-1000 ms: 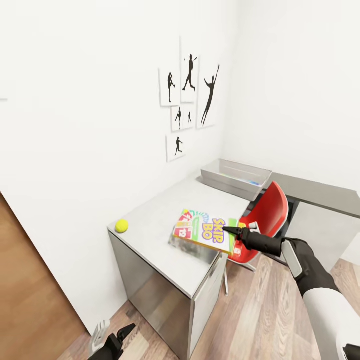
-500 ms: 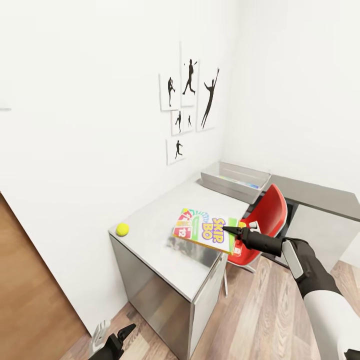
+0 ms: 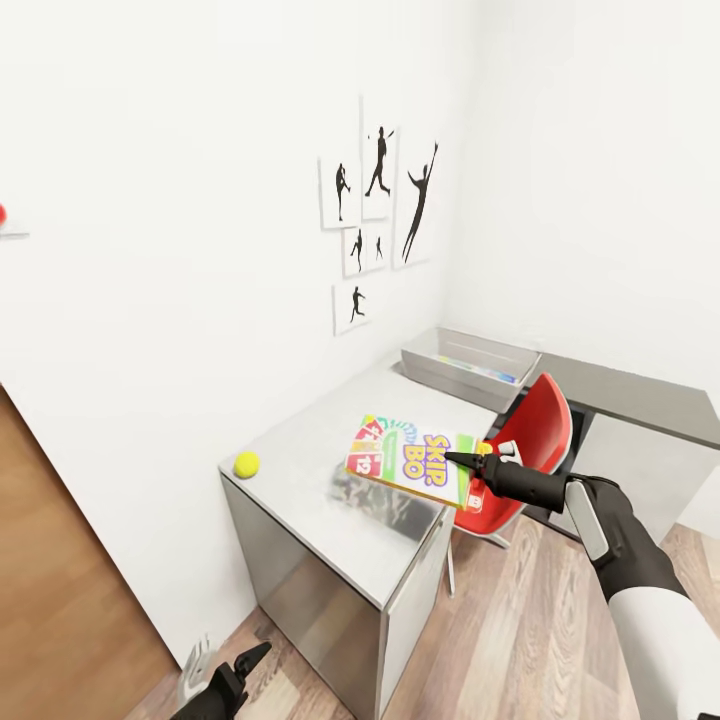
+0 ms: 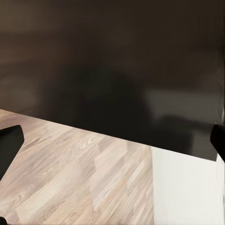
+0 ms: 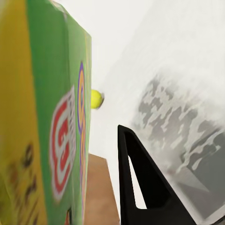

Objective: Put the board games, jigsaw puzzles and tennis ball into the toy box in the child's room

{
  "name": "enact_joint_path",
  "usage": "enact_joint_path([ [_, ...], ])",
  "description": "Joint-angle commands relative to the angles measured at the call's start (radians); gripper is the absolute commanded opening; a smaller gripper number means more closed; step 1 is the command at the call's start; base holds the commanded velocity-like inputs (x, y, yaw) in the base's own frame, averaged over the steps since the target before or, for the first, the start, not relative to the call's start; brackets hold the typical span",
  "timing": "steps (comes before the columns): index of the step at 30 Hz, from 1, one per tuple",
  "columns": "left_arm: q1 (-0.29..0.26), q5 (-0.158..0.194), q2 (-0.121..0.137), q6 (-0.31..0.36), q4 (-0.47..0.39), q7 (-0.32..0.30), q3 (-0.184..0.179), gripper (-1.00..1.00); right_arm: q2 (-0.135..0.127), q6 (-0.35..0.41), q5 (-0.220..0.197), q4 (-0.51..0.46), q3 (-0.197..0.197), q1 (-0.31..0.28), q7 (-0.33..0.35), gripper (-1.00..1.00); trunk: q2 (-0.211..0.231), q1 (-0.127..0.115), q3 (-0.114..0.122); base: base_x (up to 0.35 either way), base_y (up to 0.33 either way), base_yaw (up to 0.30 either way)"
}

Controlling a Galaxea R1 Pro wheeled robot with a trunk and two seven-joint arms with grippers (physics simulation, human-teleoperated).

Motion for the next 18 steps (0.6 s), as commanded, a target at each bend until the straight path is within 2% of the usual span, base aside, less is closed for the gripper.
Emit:
enact_joint_path([
  [1, 0.002, 0.006, 0.002, 0.003, -0.01, -0.003, -0.001, 1.0, 0.0, 0.006, 0.0, -0.001, -0.002, 0.0, 0.002, -1.0, 0.007, -0.004, 0.002, 0.0, 0.0, 0.0],
  [6, 0.02, 0.005, 0.006, 0.003, -0.046, -0.021, -0.002, 1.0, 0.001, 0.008, -0.001, -0.007, 0.0, 0.001, 0.003, -1.0, 0.042, -0.023, 0.018, 0.0, 0.0, 0.0],
  [10, 0.022, 0.005, 0.006, 0.003, -0.049, -0.021, -0.002, 1.0, 0.001, 0.008, -0.001, -0.008, 0.031, 0.001, 0.005, -1.0, 0.07, -0.038, 0.031, 0.0, 0.0, -0.006],
  [18, 0.022, 0.005, 0.006, 0.002, -0.05, -0.021, 0.002, 1.0, -0.004, 0.008, -0.003, -0.028, 0.044, 0.009, 0.009, -1.0, 0.126, -0.069, 0.056, 0.0, 0.0, -0.096],
])
